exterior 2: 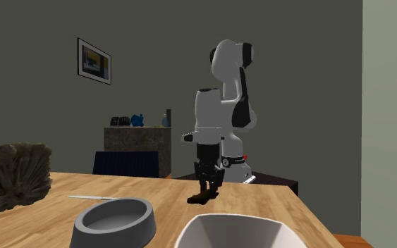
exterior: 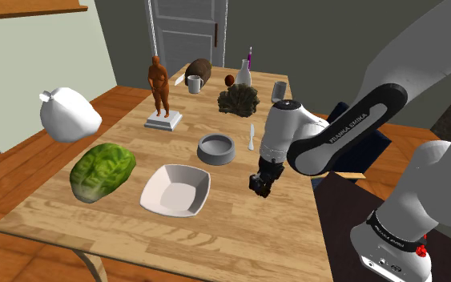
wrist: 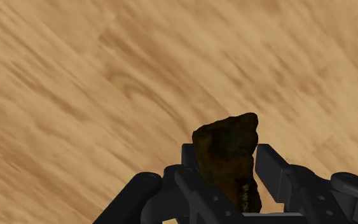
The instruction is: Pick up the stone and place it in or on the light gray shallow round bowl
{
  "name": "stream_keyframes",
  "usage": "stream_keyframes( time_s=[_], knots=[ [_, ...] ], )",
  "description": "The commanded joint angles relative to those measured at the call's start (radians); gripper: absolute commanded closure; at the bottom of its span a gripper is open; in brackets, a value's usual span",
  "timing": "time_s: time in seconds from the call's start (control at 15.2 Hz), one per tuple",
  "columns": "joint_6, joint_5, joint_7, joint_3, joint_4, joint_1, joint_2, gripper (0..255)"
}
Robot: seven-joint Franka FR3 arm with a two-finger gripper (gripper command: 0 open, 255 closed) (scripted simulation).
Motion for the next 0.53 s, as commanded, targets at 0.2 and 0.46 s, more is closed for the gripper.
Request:
stream_keyframes(
  time_s=[0.2, 0.46],
  knots=[
    [-0.082, 0.022, -0.015, -0.002, 0.010, 0.006, -0.073, 255],
    [-0.151, 0.034, -0.024, -0.007, 0.022, 0.011, -0.131, 255]
  ],
)
